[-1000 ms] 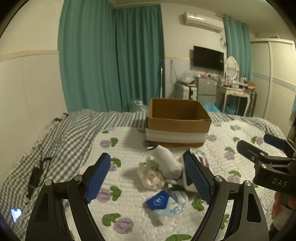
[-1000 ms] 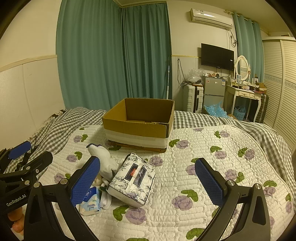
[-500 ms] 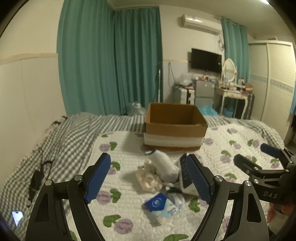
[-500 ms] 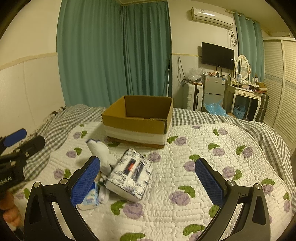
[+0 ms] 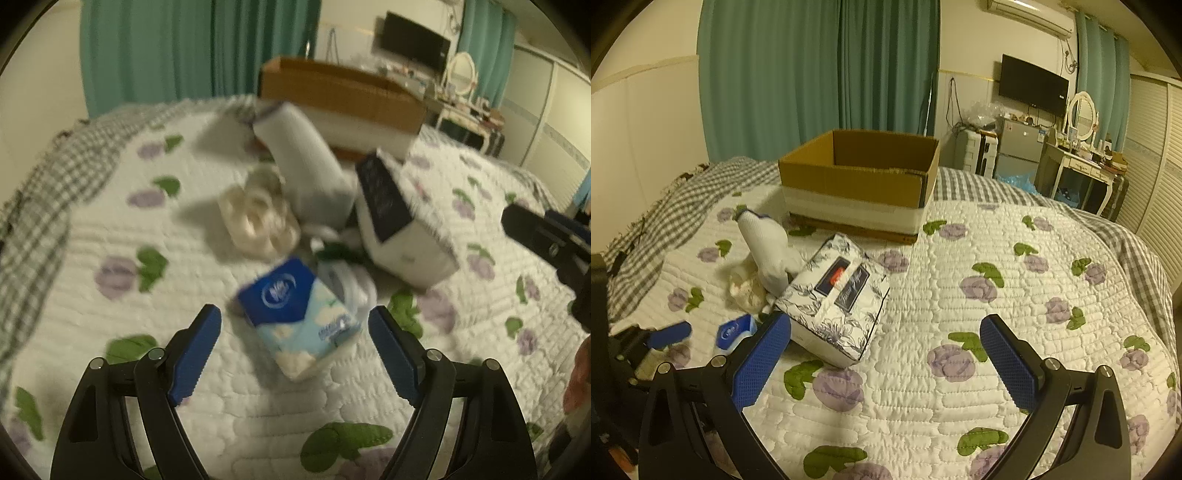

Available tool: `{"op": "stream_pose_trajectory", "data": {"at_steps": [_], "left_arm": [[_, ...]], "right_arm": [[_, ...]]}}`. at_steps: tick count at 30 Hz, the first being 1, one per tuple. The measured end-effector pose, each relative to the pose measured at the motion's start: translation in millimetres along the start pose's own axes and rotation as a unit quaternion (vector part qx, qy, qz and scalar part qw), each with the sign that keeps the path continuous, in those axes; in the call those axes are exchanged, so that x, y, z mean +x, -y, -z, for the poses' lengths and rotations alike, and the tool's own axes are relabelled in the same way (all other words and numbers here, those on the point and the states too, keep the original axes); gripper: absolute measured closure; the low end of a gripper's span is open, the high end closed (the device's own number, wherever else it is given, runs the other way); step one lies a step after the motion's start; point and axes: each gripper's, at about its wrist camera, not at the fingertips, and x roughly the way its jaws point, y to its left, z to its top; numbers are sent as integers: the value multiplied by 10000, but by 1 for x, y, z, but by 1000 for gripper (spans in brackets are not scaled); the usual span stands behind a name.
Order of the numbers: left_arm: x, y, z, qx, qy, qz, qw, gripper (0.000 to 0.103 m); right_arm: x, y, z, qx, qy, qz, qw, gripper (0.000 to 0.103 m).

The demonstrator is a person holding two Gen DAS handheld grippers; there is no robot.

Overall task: Organize soft objects
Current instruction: 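Grasp the blue tissue pack with left tool while right tool grasps the floral tissue box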

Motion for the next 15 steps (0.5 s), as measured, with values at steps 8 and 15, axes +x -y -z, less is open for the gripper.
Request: {"op": "stream_pose_trajectory", "data": {"at_steps": [8,15], "left_arm": [[17,-12,3,-167,-302,561,9978,35],[-2,-19,-2,6,44,631,9980,37]], "right_arm": [[19,-14,2,-59,-162,-7,9999,0],[34,-32,2,-192,-282,-74,9994,0]]}}
